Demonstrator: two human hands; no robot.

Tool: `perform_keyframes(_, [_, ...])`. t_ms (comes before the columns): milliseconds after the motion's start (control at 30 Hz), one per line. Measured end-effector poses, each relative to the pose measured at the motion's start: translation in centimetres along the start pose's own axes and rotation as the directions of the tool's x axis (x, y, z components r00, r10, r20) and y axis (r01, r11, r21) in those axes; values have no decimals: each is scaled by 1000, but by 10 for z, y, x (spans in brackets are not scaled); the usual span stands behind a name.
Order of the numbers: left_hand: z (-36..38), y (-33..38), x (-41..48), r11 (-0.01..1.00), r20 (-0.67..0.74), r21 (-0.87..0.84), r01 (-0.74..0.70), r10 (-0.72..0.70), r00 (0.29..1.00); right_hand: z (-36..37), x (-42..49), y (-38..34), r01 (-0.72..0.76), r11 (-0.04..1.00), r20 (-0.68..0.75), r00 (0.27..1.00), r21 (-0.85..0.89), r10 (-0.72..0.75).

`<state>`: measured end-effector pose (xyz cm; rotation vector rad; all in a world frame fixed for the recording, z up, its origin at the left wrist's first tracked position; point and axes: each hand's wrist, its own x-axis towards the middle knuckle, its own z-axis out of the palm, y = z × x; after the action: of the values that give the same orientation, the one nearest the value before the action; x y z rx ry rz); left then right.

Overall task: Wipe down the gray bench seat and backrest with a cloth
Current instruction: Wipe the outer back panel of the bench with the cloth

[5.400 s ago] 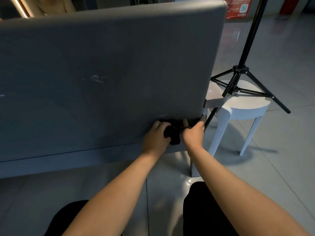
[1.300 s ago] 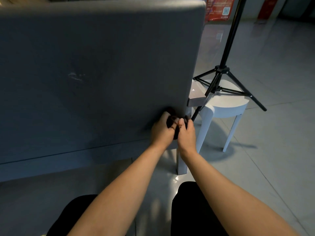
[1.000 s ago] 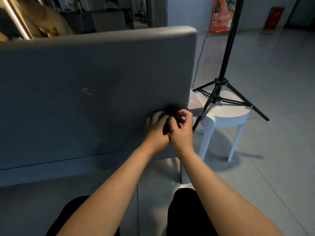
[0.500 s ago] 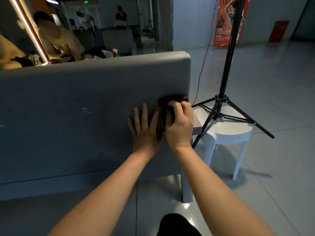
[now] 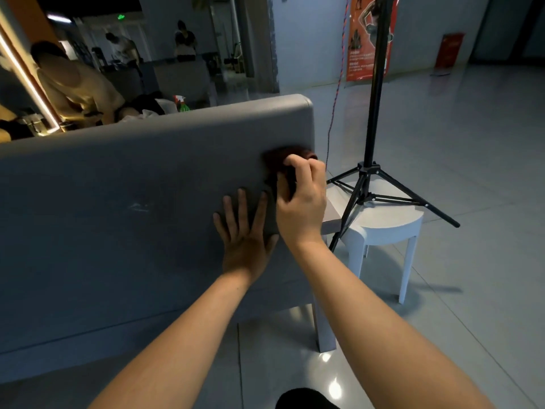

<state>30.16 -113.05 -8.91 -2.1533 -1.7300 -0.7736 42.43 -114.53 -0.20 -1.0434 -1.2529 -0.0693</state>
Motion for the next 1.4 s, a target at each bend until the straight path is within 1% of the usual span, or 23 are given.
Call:
perform_keyframes(100, [8,-12,-4,995,-109,41,-90,94,990,10,-22,16,13,993,19,1000,-118,-11])
perform_keyframes(200, [19,-34,-11,972,-183,114,-205,224,957,16,-45,28,-43,991,21,999,-125,46])
perform_keyframes(333, [24,-51,-16,945,-170,105,-308,323,931,26,-62,34,-127,983,-23,992,-135,125])
perform_keyframes(400, [26,-59,-18,932,-131,95,-351,361,923,30,-80,40,-177,971,-38,984,-162,173])
perform_keyframes(433, [27,-62,-17,925,-116,93,-367,377,919,32,-92,44,-222,960,-34,975,-168,220])
perform_keyframes(533, [26,-66,-17,916,-100,71,-395,401,911,41,-119,43,-407,898,-59,913,-167,403])
perform_keyframes(633, [17,-72,-20,895,-87,49,-444,447,890,48,-120,28,-583,803,-129,811,-120,570])
perform_keyframes(700, [6,-82,-24,868,-89,28,-496,496,864,51,-113,12,-654,754,-145,753,-59,642])
perform_keyframes(733, [-2,-86,-25,856,-94,25,-516,516,852,53,-107,1,-653,757,-160,749,-22,643])
perform_keyframes(767, [-10,-89,-25,850,-108,30,-525,525,844,55,-100,-11,-625,780,-181,766,11,617])
perform_keyframes(833, [-29,-92,-17,858,-162,61,-509,512,844,63,-81,-37,-523,850,-220,824,63,523])
perform_keyframes(900, [-44,-98,-4,875,-200,85,-476,483,852,74,-61,-57,-438,897,-248,863,63,439])
perform_keyframes(933, [-46,-102,0,872,-202,96,-480,489,848,80,-57,-58,-441,896,-261,859,57,440])
perform_keyframes(967, [-46,-109,2,858,-188,105,-503,514,837,87,-59,-55,-475,878,-276,838,54,471])
perform_keyframes(1000, [-44,-116,2,840,-169,104,-532,542,823,94,-66,-49,-537,842,-288,798,58,529])
perform_keyframes(1067, [-36,-128,0,816,-133,92,-571,578,805,105,-88,-36,-668,740,-288,695,81,659])
perform_keyframes(1167, [-31,-132,2,817,-127,93,-569,577,807,106,-119,-30,-788,612,-237,584,64,777])
perform_keyframes(1233, [-32,-131,4,824,-110,101,-558,567,817,102,-127,-33,-860,508,-180,493,46,851])
perform_keyframes(1267, [-32,-132,2,822,-101,94,-562,570,816,99,-127,-36,-879,472,-161,457,67,875])
perform_keyframes(1300, [-31,-133,1,820,-106,85,-566,572,813,96,-122,-37,-873,477,-170,457,104,873])
perform_keyframes(1333, [-29,-134,1,819,-111,80,-567,573,812,92,-114,-41,-839,525,-204,494,143,845])
perform_keyframes(1400, [-26,-134,1,820,-105,74,-567,572,813,87,-90,-50,-703,696,-327,629,149,705])
